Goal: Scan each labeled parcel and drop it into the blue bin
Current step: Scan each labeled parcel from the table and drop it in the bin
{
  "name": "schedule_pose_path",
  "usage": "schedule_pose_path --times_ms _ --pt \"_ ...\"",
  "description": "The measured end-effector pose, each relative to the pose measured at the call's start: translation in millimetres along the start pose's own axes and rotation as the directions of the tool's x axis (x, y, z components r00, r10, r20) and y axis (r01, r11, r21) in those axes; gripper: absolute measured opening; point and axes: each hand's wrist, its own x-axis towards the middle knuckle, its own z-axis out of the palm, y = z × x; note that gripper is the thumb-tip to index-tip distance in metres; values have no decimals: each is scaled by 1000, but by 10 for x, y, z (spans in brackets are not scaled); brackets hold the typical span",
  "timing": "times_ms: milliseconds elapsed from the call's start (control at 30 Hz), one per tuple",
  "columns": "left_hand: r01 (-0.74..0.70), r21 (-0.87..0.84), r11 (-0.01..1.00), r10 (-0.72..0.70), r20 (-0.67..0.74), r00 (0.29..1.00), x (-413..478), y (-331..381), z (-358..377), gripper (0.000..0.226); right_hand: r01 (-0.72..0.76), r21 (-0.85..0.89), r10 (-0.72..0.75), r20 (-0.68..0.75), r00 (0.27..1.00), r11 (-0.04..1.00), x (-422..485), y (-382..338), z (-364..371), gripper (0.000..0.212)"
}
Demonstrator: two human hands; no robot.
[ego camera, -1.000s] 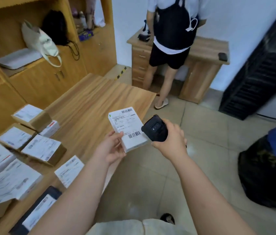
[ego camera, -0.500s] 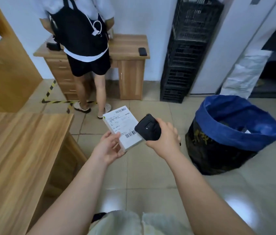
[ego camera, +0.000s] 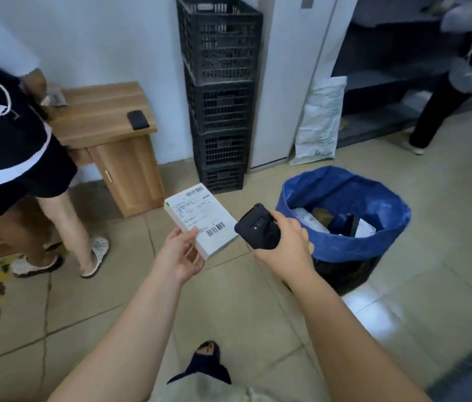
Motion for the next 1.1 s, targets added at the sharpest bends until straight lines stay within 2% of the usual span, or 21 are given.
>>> schedule_pose_path --times_ms 133,233,367,533,667,800,933,1100 --pt "56 143 988 -62 38 997 641 386 624 47 -122 10 123 -74 990 992 664 53 -81 84" --pt "84 249 965 -114 109 988 1062 565 1128 43 -292 55 297 -140 945 955 1095 195 -195 90" --pt "92 379 921 -162 157 974 1489 567 1697 45 -414 7 406 -214 889 910 1408 455 -325 95" --pt "172 529 831 -296 158 942 1960 275 2266 40 -535 110 543 -275 793 837 1671 917 -485 94" --pt "227 572 788 -360 130 924 2317 -40 2674 38 -580 205 614 -288 734 789 1960 1375 -612 91" --pt "222 613 759 -345 89 934 2667 -417 3224 39 -574 291 642 -280 714 765 2421 1896 -798 92" --pt "155 683 713 -297 95 950 2925 -741 3802 34 -584 304 651 -214 728 753 2937 2364 -975 92" --pt "145 739 658 -265 47 963 3372 -1080 4265 52 -610 281 656 -111 746 741 3474 2812 -942 89"
